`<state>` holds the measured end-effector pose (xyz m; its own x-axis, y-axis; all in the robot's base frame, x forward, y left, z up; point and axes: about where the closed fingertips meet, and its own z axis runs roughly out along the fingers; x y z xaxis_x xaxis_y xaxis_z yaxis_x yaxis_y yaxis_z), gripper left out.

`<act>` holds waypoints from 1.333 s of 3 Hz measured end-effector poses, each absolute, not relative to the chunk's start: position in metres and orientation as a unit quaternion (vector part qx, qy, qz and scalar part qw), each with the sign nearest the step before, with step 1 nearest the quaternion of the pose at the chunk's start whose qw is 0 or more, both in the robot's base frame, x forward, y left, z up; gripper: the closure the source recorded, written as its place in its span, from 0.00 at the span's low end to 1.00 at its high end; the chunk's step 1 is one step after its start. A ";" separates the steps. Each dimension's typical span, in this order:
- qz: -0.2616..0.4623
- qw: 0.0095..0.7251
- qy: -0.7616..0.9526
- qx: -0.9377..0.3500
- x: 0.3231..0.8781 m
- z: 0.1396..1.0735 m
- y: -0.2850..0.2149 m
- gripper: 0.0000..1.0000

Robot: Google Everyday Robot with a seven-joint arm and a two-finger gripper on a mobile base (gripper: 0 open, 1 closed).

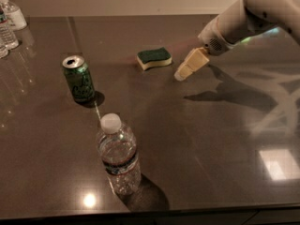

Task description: Move sponge near green can

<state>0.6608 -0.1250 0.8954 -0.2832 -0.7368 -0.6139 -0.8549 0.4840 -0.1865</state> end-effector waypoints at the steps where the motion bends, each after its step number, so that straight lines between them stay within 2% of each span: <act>1: 0.097 0.334 0.805 -0.480 0.686 0.877 -0.102 0.00; 3: 0.132 0.301 0.835 -0.442 0.746 0.838 -0.051 0.00; 4: 0.136 0.285 0.840 -0.442 0.754 0.830 -0.046 0.00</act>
Offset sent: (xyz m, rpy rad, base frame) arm 0.0836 0.0703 -0.0456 0.0865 0.0919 -0.1082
